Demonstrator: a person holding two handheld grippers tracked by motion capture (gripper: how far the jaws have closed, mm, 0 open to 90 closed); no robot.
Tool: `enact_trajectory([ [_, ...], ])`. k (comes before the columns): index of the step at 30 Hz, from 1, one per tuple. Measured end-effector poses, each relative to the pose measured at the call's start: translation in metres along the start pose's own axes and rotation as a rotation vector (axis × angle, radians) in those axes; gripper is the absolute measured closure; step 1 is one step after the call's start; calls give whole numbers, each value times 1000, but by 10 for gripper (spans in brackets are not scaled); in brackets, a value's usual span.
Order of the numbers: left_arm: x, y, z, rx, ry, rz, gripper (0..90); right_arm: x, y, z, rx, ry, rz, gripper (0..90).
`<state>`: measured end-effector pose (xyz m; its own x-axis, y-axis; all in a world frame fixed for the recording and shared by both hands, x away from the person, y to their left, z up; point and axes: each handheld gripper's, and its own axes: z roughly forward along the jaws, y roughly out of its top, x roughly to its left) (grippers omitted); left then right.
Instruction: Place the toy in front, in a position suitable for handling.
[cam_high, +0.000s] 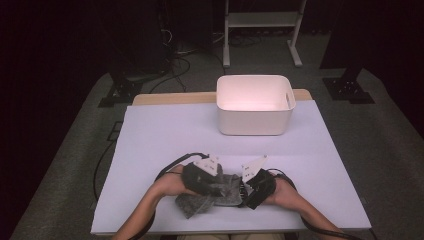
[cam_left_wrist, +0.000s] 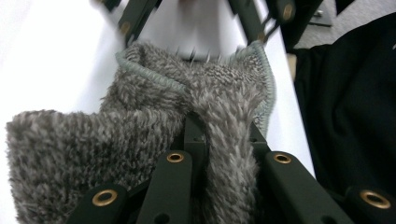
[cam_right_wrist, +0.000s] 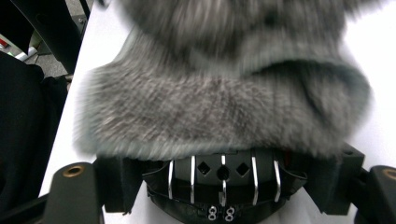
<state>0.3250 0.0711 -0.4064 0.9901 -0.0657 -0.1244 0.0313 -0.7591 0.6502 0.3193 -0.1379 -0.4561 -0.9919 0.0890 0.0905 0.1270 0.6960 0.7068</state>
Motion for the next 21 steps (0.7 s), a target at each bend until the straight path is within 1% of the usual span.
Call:
enact_trajectory([
  [3, 3, 16, 13, 13, -18, 36, 783, 1, 0, 0, 0, -6, -3, 241],
  [4, 4, 19, 16, 8, -22, 38, 783, 1, -1, 0, -1, -8, -2, 241],
  [6, 5, 23, 20, 7, -24, 42, 782, 1, -1, 0, -2, -8, 2, 241],
  [8, 5, 22, 19, 6, -23, 45, 783, 2, -1, 0, -3, -10, -3, 241],
  [11, 5, 15, 11, 10, -8, 37, 783, 1, -1, 0, -3, -6, 2, 241],
  [13, 5, 7, 2, 5, 11, 21, 783, 1, -1, 0, -2, -5, 2, 242],
  [15, 5, -5, -9, -13, 29, -14, 783, 1, -1, 0, 0, -6, 1, 241],
  [16, 5, -11, -15, -20, 43, -23, 783, 1, -1, 0, 1, -6, 2, 242],
  [17, 4, -17, -21, -29, 49, -39, 783, 1, 0, 0, 0, -8, -1, 242],
  [21, 1, -36, -44, -53, 88, -71, 783, 0, 0, 0, -1, 3, 20, 242],
])
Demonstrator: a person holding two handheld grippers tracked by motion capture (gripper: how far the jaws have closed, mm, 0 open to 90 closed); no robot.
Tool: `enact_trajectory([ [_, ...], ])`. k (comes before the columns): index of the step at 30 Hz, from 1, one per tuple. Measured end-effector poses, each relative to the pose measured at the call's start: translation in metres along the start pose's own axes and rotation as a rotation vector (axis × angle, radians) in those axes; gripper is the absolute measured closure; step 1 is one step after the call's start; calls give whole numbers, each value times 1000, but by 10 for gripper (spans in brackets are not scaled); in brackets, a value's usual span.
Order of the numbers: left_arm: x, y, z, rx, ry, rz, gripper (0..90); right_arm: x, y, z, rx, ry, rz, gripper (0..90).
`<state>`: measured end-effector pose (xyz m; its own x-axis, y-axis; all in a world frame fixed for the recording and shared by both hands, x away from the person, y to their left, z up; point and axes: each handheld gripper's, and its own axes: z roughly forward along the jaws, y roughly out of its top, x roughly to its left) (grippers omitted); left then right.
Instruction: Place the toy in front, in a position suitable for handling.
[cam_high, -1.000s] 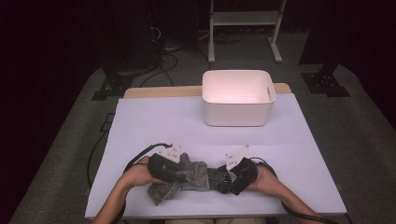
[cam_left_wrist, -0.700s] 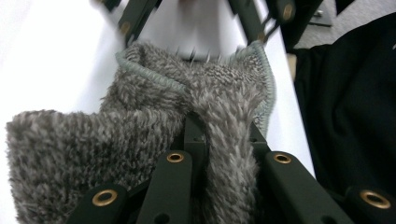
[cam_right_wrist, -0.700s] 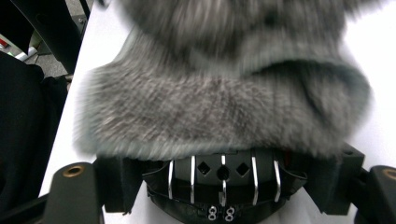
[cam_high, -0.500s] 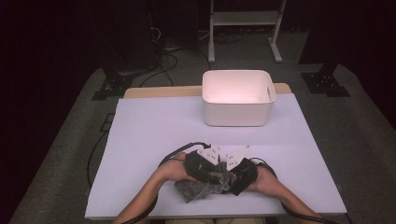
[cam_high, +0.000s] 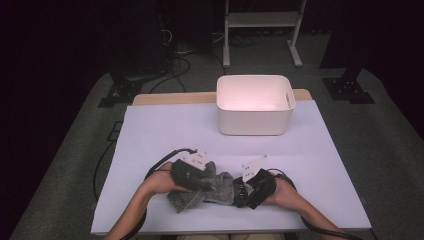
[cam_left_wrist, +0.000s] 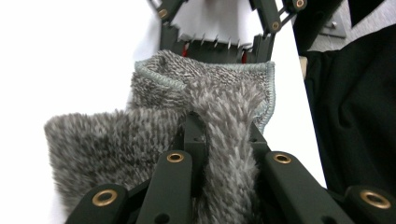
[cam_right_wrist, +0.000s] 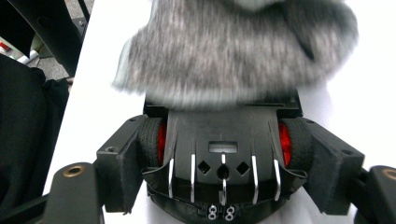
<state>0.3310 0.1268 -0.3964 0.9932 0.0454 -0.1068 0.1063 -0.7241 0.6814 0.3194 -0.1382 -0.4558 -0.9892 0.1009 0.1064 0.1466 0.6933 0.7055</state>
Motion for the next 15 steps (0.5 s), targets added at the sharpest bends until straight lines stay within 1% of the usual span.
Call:
enact_trajectory([
  [3, 1, -15, -17, -10, 33, -31, 783, 0, 2, -1, 14, -3, -4, 242],
  [6, 1, -31, -32, -29, 68, -71, 783, 0, 3, -3, 10, -1, -1, 242],
  [9, 1, -46, -47, -33, 103, -102, 783, -1, 1, -6, 10, 4, 8, 242],
  [12, 0, -59, -59, -22, 140, -128, 783, -1, -2, -11, 6, -4, 19, 242],
  [15, -1, -68, -67, -14, 167, -148, 783, -1, -8, -19, 0, -15, 30, 241],
])
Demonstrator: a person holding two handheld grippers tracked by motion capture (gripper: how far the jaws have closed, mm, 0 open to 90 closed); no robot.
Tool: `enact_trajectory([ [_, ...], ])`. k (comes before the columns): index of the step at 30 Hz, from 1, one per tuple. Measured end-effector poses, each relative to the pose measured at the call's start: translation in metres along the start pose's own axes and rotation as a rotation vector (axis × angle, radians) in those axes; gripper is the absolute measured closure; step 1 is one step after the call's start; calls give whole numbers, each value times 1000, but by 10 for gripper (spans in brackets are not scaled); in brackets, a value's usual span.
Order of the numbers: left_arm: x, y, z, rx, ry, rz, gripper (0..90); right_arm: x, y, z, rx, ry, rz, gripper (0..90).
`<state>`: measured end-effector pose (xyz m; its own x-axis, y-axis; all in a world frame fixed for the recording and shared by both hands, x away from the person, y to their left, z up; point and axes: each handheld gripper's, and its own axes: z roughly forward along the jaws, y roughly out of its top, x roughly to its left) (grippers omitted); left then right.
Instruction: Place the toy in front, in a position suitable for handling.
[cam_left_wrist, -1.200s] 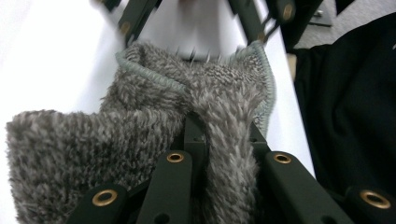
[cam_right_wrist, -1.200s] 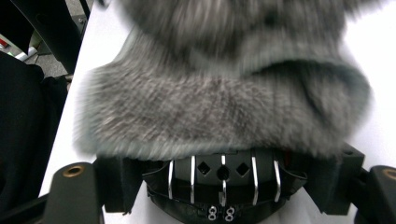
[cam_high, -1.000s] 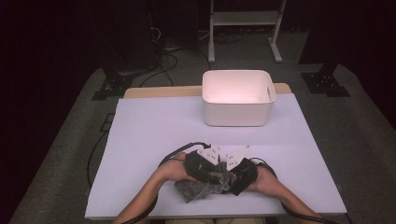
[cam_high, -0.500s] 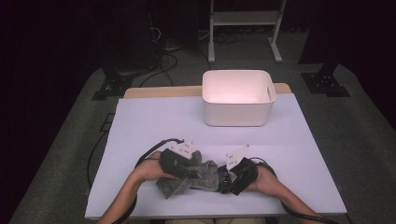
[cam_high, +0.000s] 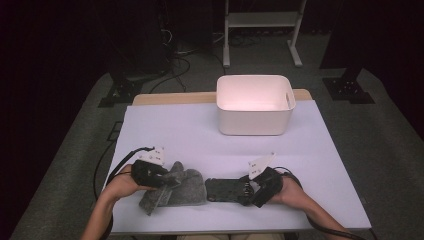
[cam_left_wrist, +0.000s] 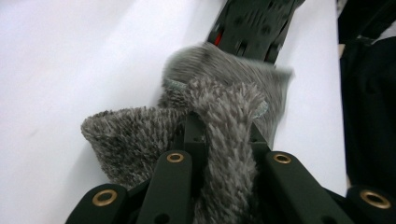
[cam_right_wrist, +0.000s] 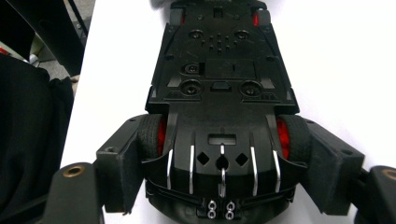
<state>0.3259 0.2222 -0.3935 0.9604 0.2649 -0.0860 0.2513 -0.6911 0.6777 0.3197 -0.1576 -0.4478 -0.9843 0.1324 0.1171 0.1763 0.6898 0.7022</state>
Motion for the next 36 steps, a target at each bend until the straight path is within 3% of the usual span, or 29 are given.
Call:
enact_trajectory([
  [8, 1, -18, -14, 36, 48, -31, 783, 1, -23, -25, 9, -33, 32, 241],
  [15, 3, -35, -28, 49, 90, -71, 775, 0, -28, -26, -5, -35, 45, 238],
  [18, 3, -35, -26, 34, 106, -75, 675, -1, -29, -25, -6, -26, 65, 234],
  [21, 3, -32, -23, 15, 122, -82, 546, 1, -28, -23, -4, -39, 55, 220],
  [25, 1, -28, -21, -10, 128, -75, 446, 2, -26, -23, -8, -57, 43, 203],
  [36, -1, -13, -23, -54, 142, -33, 316, 7, -14, -26, -36, -99, 9, 194],
])
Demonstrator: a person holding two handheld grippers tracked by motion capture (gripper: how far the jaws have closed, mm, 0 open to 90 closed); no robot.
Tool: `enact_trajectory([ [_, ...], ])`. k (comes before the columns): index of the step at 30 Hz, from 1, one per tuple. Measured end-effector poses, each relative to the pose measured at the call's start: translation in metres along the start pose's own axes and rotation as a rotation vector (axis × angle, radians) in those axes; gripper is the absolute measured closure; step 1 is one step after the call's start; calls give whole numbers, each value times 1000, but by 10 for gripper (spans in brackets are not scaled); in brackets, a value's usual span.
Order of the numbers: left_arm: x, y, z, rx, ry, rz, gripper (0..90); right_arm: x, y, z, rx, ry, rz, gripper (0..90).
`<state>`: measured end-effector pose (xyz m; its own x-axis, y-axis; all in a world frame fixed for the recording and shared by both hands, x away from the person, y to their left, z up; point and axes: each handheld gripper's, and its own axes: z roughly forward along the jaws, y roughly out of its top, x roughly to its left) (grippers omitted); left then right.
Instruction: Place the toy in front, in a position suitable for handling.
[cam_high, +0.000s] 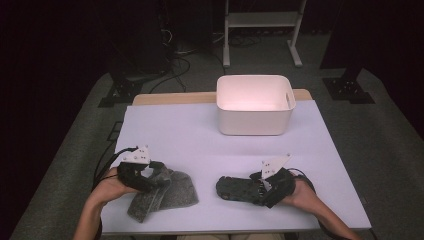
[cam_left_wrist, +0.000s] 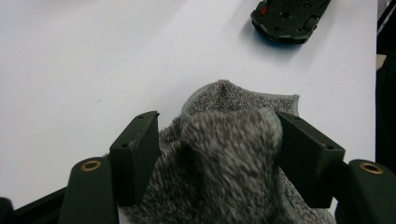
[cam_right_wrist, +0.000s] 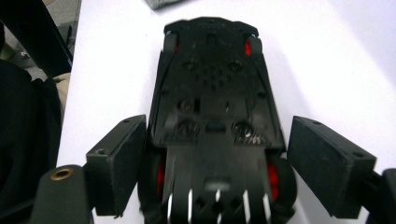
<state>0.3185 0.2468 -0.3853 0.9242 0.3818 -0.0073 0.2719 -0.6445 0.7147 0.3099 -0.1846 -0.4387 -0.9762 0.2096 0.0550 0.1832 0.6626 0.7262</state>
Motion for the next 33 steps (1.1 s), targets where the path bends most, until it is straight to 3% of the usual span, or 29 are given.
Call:
enact_trajectory([
  [13, 0, 10, 2, -1, -41, 6, 269, 11, 11, 1, -16, -14, -60, 197],
  [18, -1, 13, 4, 4, -53, 15, 258, 12, 13, -2, -43, -22, -64, 198],
  [26, -3, 18, 11, 5, -76, 20, 242, 17, 13, 2, -31, -24, -83, 198],
  [33, -6, 14, 20, 11, -96, 17, 230, 24, 10, 12, -7, -79, -146, 183],
])
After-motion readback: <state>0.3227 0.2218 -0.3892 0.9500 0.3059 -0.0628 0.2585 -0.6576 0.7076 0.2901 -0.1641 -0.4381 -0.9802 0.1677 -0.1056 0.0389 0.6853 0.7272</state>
